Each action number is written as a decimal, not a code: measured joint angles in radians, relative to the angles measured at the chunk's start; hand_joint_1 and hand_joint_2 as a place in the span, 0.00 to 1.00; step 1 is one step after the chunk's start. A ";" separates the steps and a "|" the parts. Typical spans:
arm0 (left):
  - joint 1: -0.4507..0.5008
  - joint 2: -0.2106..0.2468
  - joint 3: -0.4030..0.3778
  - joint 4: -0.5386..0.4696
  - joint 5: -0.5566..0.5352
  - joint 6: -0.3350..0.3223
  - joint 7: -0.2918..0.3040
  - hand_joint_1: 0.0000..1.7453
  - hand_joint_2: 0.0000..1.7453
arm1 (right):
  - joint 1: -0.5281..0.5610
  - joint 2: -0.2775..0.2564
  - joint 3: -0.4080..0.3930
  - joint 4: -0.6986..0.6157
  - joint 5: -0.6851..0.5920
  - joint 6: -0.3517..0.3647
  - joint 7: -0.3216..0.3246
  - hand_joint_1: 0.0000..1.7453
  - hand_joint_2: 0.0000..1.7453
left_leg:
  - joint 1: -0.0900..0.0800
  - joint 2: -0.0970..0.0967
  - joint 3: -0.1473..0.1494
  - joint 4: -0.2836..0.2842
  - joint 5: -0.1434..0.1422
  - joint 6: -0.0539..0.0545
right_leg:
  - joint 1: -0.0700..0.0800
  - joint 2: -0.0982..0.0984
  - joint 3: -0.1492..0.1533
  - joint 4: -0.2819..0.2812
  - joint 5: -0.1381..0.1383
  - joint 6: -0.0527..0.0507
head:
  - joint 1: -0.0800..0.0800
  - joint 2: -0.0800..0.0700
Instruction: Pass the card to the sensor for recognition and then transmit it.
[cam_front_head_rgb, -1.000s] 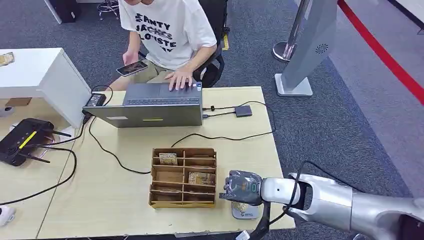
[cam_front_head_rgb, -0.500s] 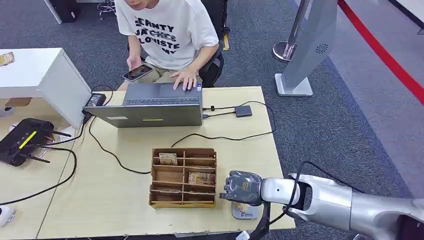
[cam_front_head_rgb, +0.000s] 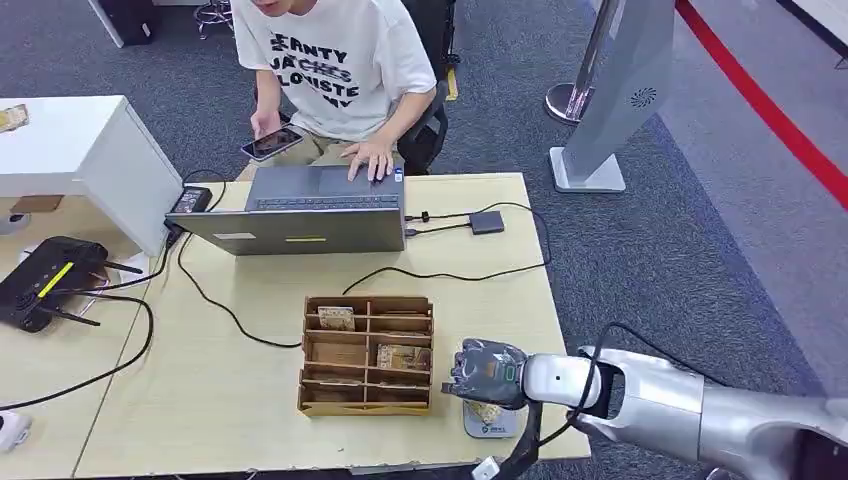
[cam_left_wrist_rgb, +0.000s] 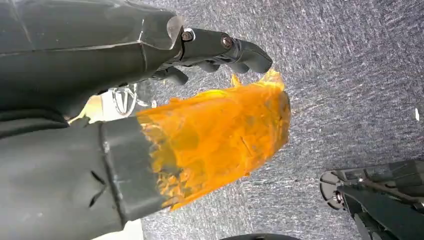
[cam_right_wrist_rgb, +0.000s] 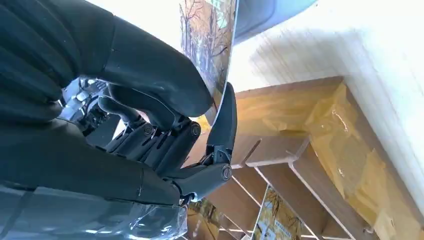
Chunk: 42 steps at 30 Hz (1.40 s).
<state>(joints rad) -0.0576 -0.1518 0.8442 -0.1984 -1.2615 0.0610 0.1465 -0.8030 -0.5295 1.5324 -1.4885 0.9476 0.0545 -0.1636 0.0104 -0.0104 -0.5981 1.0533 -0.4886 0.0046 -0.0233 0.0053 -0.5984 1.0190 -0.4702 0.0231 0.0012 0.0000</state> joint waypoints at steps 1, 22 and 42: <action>0.000 0.000 0.000 0.000 -0.001 0.000 0.000 0.00 0.00 | 0.001 0.000 0.000 0.003 0.000 -0.002 0.000 1.00 1.00 | 0.000 0.000 0.000 0.000 0.000 0.000 | 0.000 0.000 0.000 0.000 0.000 0.000 | 0.000 0.000; 0.000 0.000 0.000 0.000 -0.011 0.000 -0.001 0.00 0.00 | 0.054 0.005 -0.006 0.071 -0.008 -0.042 0.005 1.00 1.00 | 0.000 0.000 0.000 0.000 0.000 0.000 | 0.000 0.000 0.000 0.000 0.000 0.000 | 0.000 0.000; 0.000 0.000 0.000 0.000 -0.013 0.000 -0.001 0.00 0.00 | 0.060 0.010 -0.016 0.085 -0.008 -0.042 0.004 1.00 1.00 | 0.000 0.000 0.001 0.000 0.000 0.000 | 0.000 0.000 0.000 0.000 0.000 0.000 | 0.000 0.000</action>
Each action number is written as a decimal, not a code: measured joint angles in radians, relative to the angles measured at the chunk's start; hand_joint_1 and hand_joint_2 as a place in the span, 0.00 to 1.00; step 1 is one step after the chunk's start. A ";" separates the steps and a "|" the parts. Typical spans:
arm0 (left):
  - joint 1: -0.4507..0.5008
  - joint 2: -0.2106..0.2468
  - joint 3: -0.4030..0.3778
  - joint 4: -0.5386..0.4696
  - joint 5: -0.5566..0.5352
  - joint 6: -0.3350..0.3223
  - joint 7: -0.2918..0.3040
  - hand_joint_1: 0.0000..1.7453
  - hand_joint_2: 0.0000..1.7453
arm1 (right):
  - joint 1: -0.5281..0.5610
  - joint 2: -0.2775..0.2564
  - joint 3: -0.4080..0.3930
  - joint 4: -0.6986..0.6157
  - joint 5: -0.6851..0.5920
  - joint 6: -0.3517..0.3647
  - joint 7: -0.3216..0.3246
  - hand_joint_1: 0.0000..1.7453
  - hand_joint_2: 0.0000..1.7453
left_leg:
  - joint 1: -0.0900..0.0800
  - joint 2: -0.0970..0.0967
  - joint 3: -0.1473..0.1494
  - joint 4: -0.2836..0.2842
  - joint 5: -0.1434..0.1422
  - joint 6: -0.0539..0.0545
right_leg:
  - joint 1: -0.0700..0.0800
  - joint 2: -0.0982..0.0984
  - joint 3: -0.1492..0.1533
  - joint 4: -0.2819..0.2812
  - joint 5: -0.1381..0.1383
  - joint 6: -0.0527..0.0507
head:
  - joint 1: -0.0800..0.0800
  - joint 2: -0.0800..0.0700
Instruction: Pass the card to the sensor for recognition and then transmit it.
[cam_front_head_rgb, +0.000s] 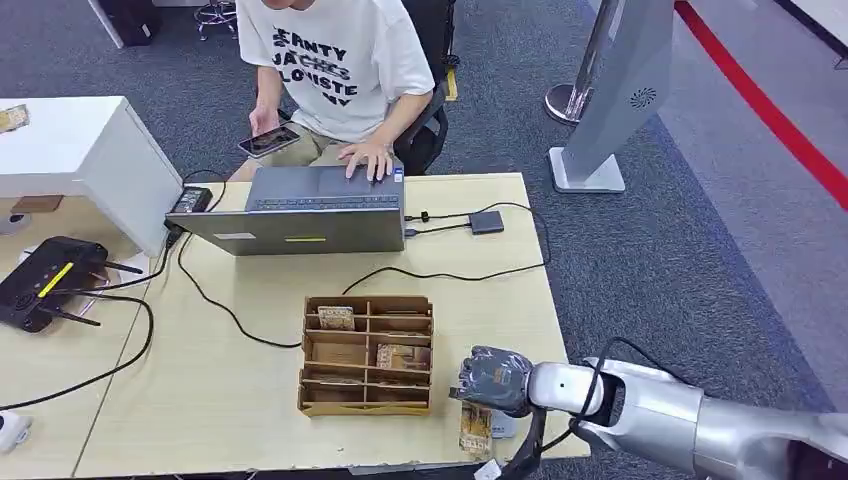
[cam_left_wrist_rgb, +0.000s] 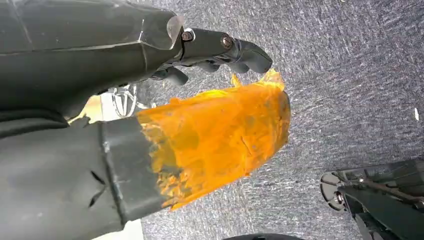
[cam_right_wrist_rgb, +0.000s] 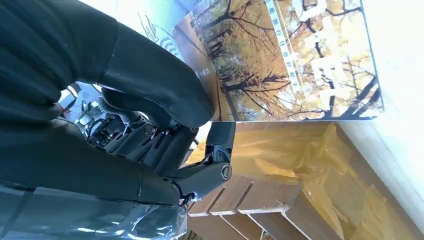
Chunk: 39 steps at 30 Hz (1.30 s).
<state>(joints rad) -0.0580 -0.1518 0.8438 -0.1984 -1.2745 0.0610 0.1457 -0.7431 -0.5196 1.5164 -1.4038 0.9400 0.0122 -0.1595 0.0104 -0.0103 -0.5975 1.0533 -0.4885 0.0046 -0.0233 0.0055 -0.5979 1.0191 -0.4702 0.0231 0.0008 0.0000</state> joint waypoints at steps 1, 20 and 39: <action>0.000 0.000 0.000 0.000 0.000 0.000 0.000 0.00 0.00 | 0.000 0.000 0.000 0.000 0.000 0.000 0.000 1.00 1.00 | 0.000 0.000 0.000 0.000 0.000 0.000 | 0.000 0.000 0.000 0.000 0.000 0.000 | 0.000 0.000; 0.000 0.001 0.000 0.000 -0.003 -0.006 -0.001 0.00 0.00 | 0.003 -0.002 -0.063 0.004 0.048 -0.037 0.045 1.00 1.00 | 0.000 0.000 0.000 0.000 0.000 0.000 | 0.000 0.000 0.000 0.000 0.000 0.000 | 0.000 0.000; 0.000 0.002 0.000 0.000 -0.010 -0.008 -0.007 0.00 0.00 | -0.035 -0.035 -0.216 -0.063 0.110 -0.045 0.101 1.00 1.00 | 0.000 0.000 0.000 0.000 0.000 0.000 | 0.000 0.000 0.000 0.000 0.000 0.000 | 0.000 0.000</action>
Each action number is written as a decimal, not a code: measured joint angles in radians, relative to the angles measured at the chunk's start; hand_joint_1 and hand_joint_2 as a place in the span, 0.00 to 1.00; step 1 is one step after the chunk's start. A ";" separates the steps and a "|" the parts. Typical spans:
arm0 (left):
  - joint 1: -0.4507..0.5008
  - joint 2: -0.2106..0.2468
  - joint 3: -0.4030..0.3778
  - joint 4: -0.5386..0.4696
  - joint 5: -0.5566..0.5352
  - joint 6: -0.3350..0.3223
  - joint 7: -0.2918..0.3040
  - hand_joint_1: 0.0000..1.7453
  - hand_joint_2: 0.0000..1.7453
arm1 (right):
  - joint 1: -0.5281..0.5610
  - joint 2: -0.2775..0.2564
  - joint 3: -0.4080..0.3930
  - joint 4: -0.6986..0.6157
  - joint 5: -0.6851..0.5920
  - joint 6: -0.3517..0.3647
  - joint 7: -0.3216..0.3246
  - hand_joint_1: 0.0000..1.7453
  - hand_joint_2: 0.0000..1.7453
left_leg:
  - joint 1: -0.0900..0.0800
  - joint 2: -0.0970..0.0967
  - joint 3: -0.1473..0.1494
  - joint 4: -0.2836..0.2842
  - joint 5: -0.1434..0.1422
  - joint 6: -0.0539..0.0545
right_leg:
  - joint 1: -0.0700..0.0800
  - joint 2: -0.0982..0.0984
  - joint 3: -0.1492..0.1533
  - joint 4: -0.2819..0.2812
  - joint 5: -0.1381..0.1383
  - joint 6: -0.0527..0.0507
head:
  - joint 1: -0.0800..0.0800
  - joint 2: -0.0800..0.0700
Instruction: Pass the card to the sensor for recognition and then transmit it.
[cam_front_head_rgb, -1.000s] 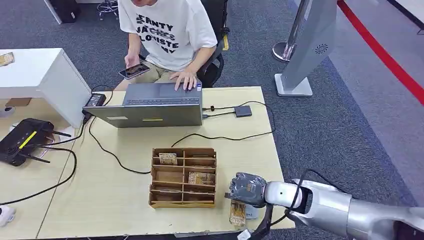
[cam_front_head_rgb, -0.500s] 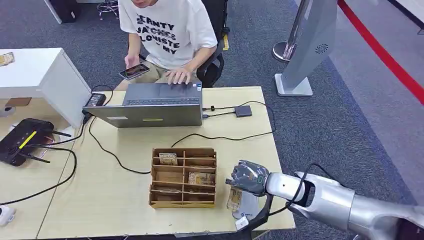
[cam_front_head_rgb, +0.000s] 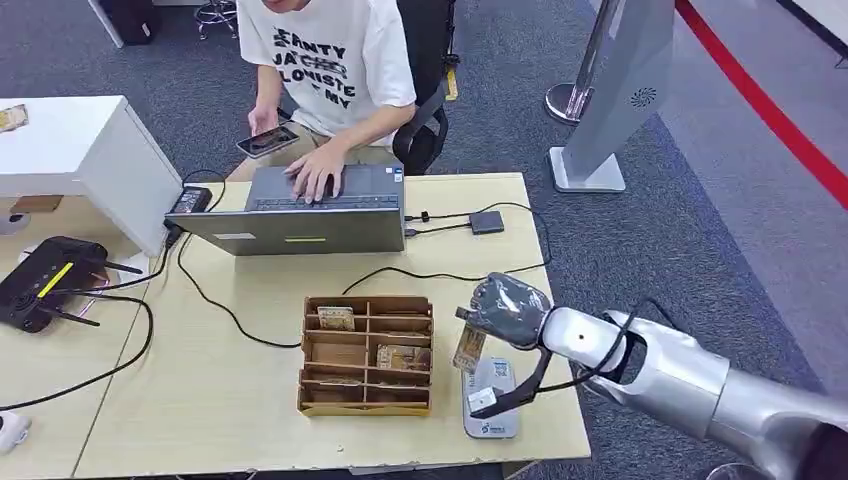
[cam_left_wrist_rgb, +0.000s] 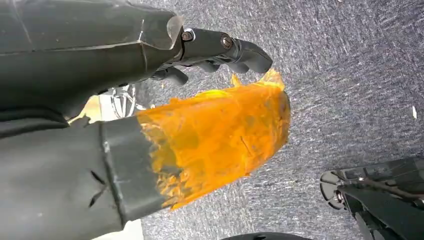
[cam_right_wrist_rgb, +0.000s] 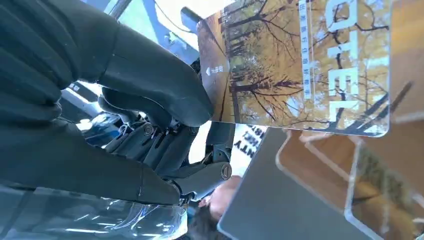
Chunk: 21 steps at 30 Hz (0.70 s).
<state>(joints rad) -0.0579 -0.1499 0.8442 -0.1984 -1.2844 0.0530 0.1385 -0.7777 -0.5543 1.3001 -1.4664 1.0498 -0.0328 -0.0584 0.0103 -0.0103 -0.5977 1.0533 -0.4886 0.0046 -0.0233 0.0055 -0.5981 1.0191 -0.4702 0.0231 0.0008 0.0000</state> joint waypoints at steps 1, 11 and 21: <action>0.000 0.000 0.000 0.000 0.000 0.000 0.000 0.00 0.00 | -0.001 0.000 -0.004 -0.002 0.003 0.000 0.001 1.00 1.00 | 0.000 0.000 0.000 0.000 0.000 0.000 | 0.000 0.000 0.000 0.000 0.000 0.000 | 0.000 0.000; 0.000 0.001 0.002 0.000 -0.005 -0.001 -0.003 0.00 0.00 | -0.018 0.000 -0.052 -0.015 0.018 -0.002 0.026 1.00 1.00 | 0.000 0.000 0.000 0.000 0.000 0.000 | 0.000 0.000 0.000 0.000 0.000 0.000 | 0.000 0.000; -0.001 0.001 0.002 0.000 -0.014 -0.002 -0.006 0.00 0.00 | -0.054 0.016 -0.118 0.003 0.020 0.000 0.048 1.00 1.00 | 0.000 0.000 0.000 0.000 0.000 0.000 | 0.000 0.000 0.000 0.000 0.000 0.000 | 0.000 0.000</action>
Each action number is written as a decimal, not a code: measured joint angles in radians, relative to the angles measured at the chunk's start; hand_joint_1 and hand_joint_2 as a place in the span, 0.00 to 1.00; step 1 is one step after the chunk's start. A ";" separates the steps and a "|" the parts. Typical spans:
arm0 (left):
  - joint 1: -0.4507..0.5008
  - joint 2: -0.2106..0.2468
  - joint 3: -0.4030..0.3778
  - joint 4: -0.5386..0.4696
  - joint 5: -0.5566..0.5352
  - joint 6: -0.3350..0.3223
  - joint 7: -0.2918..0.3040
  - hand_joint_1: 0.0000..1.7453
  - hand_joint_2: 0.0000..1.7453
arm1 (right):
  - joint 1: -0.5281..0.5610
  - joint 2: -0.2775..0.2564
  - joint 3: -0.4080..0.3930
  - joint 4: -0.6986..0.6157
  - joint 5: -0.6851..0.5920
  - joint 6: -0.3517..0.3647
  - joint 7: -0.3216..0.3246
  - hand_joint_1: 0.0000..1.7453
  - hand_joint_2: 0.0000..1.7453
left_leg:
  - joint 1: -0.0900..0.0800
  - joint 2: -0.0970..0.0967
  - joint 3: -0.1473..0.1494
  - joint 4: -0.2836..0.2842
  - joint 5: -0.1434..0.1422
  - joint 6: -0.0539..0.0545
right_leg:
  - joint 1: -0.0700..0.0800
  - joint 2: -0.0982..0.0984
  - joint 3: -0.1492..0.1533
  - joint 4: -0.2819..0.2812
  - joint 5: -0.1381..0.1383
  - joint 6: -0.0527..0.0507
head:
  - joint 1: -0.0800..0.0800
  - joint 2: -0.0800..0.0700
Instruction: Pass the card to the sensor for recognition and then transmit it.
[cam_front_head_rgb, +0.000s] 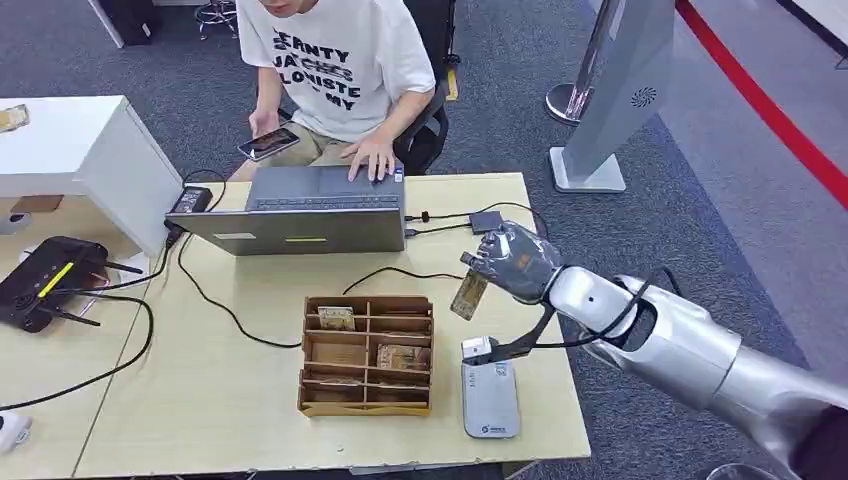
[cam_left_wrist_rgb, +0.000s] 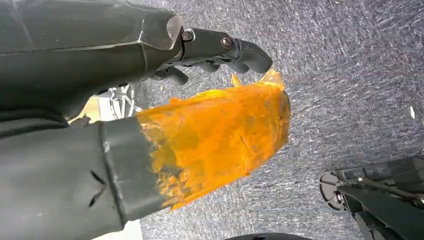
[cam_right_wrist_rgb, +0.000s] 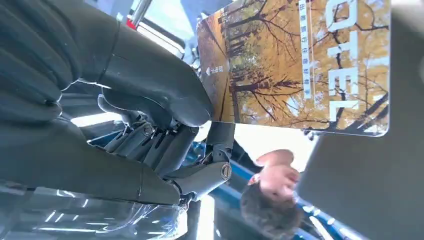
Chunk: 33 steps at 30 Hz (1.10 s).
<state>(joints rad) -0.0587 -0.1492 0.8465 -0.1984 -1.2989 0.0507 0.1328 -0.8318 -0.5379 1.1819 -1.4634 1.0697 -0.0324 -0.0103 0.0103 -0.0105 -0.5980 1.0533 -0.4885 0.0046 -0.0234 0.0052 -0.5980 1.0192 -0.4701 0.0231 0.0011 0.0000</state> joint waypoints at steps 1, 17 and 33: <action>0.000 0.000 0.000 0.000 -0.001 0.000 0.000 0.00 0.00 | -0.004 0.002 -0.003 0.002 -0.001 0.000 0.000 1.00 1.00 | 0.000 0.000 0.000 0.000 0.000 0.000 | 0.000 0.000 0.000 0.000 0.000 0.000 | 0.000 0.000; -0.001 -0.001 0.000 0.000 -0.016 -0.005 -0.003 0.00 0.00 | -0.048 0.085 -0.111 0.074 0.007 0.008 0.021 1.00 1.00 | 0.000 0.000 0.000 0.000 0.000 0.000 | 0.000 0.000 0.000 0.000 0.000 0.000 | 0.000 0.000; -0.001 -0.003 0.000 0.000 -0.036 -0.006 -0.006 0.00 0.00 | -0.065 0.199 -0.221 0.122 0.030 -0.013 0.053 1.00 1.00 | 0.000 0.000 0.000 0.000 0.000 0.000 | 0.000 0.000 0.000 0.000 0.000 0.000 | 0.000 0.000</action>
<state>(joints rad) -0.0598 -0.1518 0.8465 -0.1984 -1.3348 0.0446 0.1270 -0.8965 -0.3391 0.9609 -1.3413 1.1002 -0.0458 0.0427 0.0104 -0.0105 -0.5981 1.0533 -0.4880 0.0048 -0.0233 0.0053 -0.5981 1.0195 -0.4700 0.0231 0.0008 0.0000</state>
